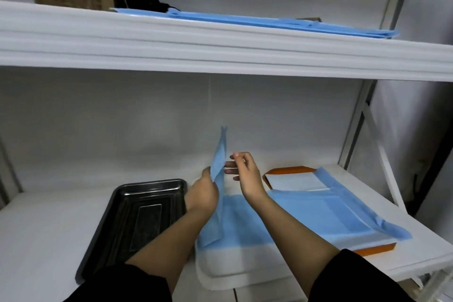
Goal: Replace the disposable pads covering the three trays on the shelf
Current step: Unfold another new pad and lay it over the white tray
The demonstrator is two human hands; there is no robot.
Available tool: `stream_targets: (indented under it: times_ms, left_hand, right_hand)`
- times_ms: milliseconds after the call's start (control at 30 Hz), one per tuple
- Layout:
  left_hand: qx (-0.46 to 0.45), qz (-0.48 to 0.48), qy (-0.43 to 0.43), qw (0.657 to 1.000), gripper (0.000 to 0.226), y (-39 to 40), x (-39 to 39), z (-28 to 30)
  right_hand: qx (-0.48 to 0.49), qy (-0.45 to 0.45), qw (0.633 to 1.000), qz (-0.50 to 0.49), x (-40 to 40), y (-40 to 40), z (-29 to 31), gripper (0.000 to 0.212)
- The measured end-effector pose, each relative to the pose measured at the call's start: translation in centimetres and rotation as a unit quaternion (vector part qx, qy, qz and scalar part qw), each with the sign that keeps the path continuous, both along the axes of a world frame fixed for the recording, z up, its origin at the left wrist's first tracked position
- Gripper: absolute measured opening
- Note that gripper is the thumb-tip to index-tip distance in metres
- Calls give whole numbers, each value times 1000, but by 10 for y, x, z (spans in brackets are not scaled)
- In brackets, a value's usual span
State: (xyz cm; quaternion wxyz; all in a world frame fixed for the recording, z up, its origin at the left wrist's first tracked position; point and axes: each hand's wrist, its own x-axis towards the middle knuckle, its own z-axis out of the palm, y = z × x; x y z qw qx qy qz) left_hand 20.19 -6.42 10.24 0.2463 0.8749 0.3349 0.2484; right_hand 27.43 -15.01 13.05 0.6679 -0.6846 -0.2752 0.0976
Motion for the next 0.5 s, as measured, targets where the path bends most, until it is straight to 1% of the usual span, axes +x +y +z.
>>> stream_targets:
  times_ms: [33, 67, 100, 133, 233, 300, 367, 500]
  left_hand:
    - [29, 15, 14, 999, 35, 7, -6, 4]
    - [47, 34, 26, 998, 30, 22, -19, 6]
    - [49, 45, 25, 997, 26, 32, -26, 9]
    - [44, 60, 17, 997, 24, 45, -34, 10]
    - [-30, 93, -19, 995, 23, 75, -56, 12]
    - [-110, 105, -48, 987, 22, 92, -71, 10]
    - [-167, 114, -74, 976, 21, 106, -85, 5]
    - [-224, 158, -99, 957, 20, 132, -109, -11]
  right_hand:
    - [-41, -30, 998, -21, 0, 3, -7, 16]
    - [-104, -70, 992, -26, -7, 11, -13, 17]
    - [-172, -99, 980, -16, -9, 15, -22, 27]
    - [-231, -113, 966, 16, -16, 21, -30, 40]
    - [-356, -148, 915, 117, -35, 40, -55, 74]
    - [-405, -160, 886, 157, -48, 52, -72, 86]
    - [-436, -165, 869, 168, -60, 62, -87, 89]
    - [-481, -214, 833, 168, -79, 78, -104, 81]
